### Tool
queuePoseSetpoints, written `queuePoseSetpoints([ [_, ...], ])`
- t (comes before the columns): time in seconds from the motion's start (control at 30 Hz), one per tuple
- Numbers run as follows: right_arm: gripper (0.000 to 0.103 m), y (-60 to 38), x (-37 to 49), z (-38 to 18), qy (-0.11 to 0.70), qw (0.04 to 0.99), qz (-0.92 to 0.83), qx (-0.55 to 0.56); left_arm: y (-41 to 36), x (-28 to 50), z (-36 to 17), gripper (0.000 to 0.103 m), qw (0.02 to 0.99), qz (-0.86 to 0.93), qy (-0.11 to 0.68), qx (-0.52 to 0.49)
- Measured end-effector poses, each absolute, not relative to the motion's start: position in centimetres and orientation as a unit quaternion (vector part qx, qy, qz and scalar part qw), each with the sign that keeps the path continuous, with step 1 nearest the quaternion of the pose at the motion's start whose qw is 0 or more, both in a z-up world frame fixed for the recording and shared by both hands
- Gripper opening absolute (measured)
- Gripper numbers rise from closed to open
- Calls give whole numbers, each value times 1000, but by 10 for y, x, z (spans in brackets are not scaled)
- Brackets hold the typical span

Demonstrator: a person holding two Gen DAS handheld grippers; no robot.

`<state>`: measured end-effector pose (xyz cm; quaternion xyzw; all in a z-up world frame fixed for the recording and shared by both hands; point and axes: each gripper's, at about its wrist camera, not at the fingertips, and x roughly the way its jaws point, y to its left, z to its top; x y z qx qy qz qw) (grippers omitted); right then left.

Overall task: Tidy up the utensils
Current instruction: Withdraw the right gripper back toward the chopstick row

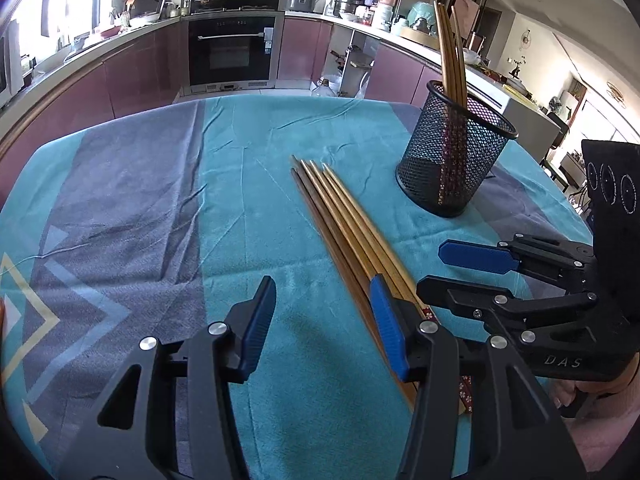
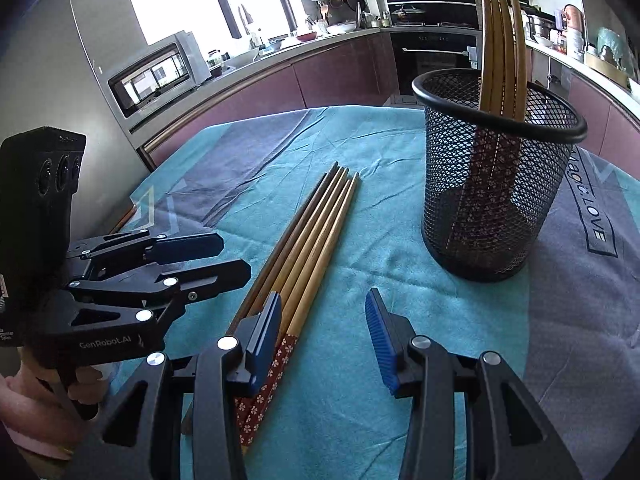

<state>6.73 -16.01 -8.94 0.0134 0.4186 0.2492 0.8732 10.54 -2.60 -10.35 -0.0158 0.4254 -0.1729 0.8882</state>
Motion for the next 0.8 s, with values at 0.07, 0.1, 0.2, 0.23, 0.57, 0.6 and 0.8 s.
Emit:
queuePoseSetpoints([
  [0.07, 42, -160, 67, -89, 419, 874, 247, 10, -30, 106, -104, 49, 886, -172, 430, -13],
  [0.1, 42, -159, 67, -89, 418, 874, 246, 8, -31, 106, -106, 49, 885, -174, 432, -13],
  [0.2, 42, -160, 66, -90, 417, 876, 244, 3, -33, 105, -107, 49, 884, -174, 434, -9],
  [0.23, 42, -158, 66, -91, 417, 876, 243, 1, -34, 106, -108, 49, 884, -174, 434, -9],
  [0.57, 42, -147, 67, -94, 422, 876, 232, -23, -40, 109, -109, 50, 884, -168, 437, 5],
  [0.6, 42, -147, 67, -94, 423, 876, 231, -22, -41, 109, -109, 50, 884, -168, 437, 6],
  [0.8, 40, -152, 68, -96, 426, 877, 222, -25, -41, 110, -110, 50, 884, -169, 436, 14],
])
